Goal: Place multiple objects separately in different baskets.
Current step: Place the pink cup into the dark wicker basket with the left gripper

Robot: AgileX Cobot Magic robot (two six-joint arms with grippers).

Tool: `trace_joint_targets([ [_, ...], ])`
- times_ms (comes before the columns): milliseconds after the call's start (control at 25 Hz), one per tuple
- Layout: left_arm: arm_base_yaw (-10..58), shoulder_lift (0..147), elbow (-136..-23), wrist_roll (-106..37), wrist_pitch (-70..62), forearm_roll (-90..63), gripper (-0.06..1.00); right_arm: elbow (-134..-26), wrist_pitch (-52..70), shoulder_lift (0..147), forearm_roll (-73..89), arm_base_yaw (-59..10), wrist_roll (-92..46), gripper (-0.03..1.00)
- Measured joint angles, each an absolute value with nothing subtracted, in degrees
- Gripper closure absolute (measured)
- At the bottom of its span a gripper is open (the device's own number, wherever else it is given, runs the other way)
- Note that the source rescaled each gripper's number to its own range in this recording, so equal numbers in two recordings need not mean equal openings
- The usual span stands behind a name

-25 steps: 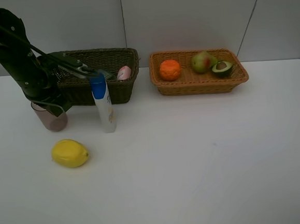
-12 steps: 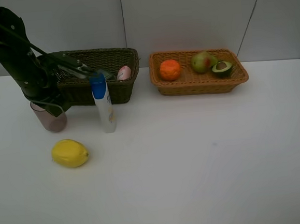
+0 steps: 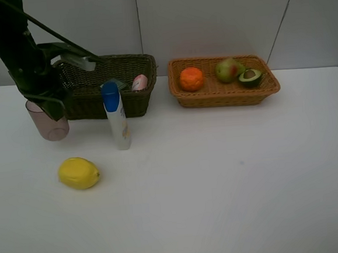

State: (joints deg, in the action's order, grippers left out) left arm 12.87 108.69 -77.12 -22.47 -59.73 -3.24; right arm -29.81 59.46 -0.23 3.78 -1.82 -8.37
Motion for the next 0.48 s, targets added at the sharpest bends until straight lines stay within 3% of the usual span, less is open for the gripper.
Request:
trace_joint_targets([
  [480, 12.9, 108.7, -90.5, -21.0, -69.3, -4.4, 0.94, -29.8, 59.5, -0.2, 3.8, -1.8, -8.4, -0.03],
])
